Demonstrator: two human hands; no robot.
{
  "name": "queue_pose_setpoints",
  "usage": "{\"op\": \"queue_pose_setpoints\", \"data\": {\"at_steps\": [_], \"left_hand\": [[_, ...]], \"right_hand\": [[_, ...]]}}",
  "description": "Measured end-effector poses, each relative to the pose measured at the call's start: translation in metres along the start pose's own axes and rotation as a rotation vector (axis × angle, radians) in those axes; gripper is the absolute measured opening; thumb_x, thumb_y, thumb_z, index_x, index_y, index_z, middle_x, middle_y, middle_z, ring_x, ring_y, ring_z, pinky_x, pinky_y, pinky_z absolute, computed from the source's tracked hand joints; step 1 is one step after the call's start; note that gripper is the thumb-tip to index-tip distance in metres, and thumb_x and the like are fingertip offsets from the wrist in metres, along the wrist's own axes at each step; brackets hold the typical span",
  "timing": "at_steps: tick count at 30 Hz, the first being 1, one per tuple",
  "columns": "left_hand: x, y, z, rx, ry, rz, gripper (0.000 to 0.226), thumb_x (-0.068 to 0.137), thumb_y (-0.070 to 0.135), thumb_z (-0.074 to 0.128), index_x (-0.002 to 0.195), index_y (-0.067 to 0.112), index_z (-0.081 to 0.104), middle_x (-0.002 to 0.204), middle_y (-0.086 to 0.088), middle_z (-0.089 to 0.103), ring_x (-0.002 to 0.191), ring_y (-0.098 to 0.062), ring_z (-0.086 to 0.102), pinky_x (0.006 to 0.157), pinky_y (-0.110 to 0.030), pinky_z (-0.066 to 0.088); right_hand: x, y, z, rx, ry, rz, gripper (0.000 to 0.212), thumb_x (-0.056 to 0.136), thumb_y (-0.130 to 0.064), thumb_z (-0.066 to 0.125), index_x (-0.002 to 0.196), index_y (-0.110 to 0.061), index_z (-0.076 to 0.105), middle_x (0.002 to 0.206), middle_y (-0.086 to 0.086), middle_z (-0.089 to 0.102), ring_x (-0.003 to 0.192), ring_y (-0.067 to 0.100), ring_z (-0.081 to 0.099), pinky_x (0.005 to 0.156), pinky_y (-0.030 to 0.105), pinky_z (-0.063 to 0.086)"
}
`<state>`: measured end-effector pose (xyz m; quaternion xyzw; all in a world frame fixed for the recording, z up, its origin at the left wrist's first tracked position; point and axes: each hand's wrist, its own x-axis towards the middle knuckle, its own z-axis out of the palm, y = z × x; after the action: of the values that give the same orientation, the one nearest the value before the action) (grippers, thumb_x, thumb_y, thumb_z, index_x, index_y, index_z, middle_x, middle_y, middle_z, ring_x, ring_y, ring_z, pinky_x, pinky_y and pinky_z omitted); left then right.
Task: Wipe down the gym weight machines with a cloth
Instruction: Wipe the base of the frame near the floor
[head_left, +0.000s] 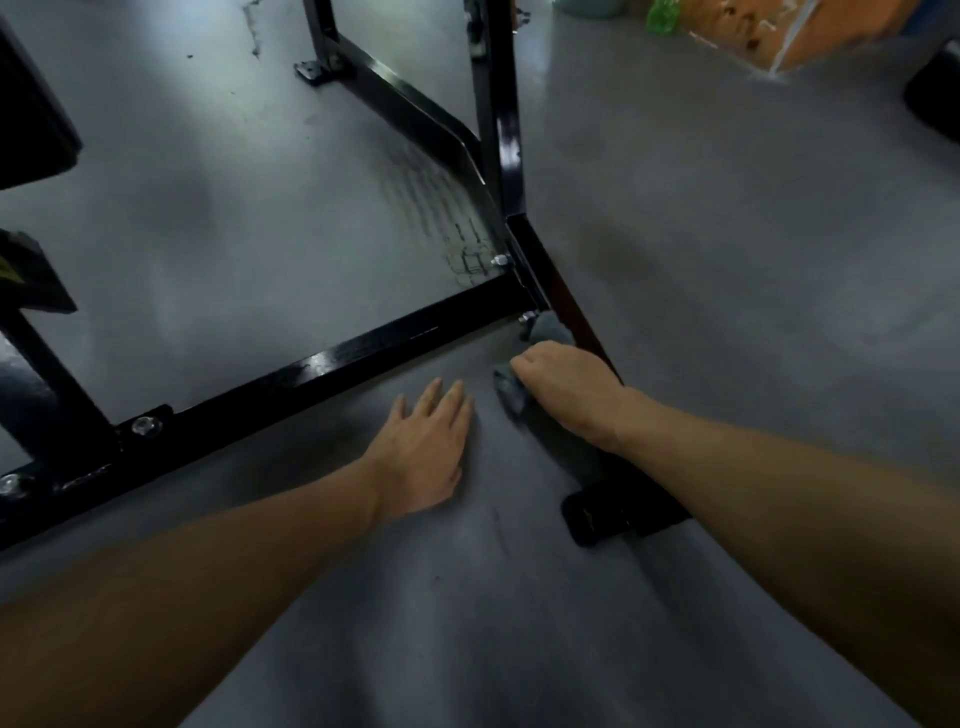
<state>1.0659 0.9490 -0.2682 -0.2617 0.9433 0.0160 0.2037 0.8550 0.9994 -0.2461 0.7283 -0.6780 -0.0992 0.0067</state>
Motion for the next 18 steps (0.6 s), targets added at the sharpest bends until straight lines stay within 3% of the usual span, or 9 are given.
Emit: {"op": "queue_pose_setpoints", "data": {"at_steps": [5,8,11,16,18], "left_hand": [[0.013,0.038,0.0,-0.075,-0.054,0.071,0.078,0.102,0.031,0.042,0.161,0.009,-0.003,0.17,-0.011,-0.004,0.156,-0.035,0.002,0.122,-0.054,0.023],[0.016,0.06,0.006,-0.058,-0.039,0.168,0.077,0.101,0.025,0.041,0.161,0.009,-0.003,0.17,-0.011,-0.002,0.156,-0.034,0.004,0.121,-0.053,0.024],[0.015,0.083,0.016,-0.032,-0.073,0.259,0.081,0.098,0.024,0.043,0.162,0.011,-0.005,0.17,-0.009,-0.004,0.156,-0.034,0.001,0.121,-0.056,0.021],[0.005,0.097,0.021,-0.011,-0.128,0.304,0.095,0.095,0.032,0.051,0.161,0.015,-0.015,0.17,-0.005,-0.011,0.156,-0.034,-0.01,0.122,-0.063,0.01],[0.003,0.093,0.021,0.003,-0.15,0.328,0.099,0.094,0.034,0.055,0.16,0.017,-0.018,0.17,-0.004,-0.011,0.155,-0.034,-0.011,0.123,-0.062,0.008]], "right_hand": [[-0.06,-0.026,0.043,-0.025,0.096,-0.039,0.023,0.081,-0.006,0.041,0.077,-0.006,0.063,0.072,0.013,0.064,0.068,0.03,0.063,0.073,0.04,0.058],[-0.106,-0.047,0.075,-0.09,0.033,0.033,0.019,0.082,-0.006,0.056,0.09,0.0,0.072,0.082,0.016,0.071,0.075,0.029,0.068,0.074,0.036,0.059],[-0.132,-0.068,0.093,-0.04,0.004,0.149,0.043,0.087,-0.007,0.038,0.109,0.007,0.072,0.101,0.024,0.074,0.09,0.031,0.073,0.078,0.036,0.062],[-0.139,-0.076,0.088,0.066,0.015,0.229,0.049,0.084,-0.007,0.034,0.109,0.008,0.073,0.103,0.025,0.073,0.091,0.031,0.074,0.078,0.036,0.062],[-0.146,-0.075,0.088,0.065,-0.034,0.245,0.041,0.083,-0.006,0.048,0.113,0.009,0.071,0.107,0.026,0.072,0.093,0.033,0.074,0.079,0.037,0.062]]}}
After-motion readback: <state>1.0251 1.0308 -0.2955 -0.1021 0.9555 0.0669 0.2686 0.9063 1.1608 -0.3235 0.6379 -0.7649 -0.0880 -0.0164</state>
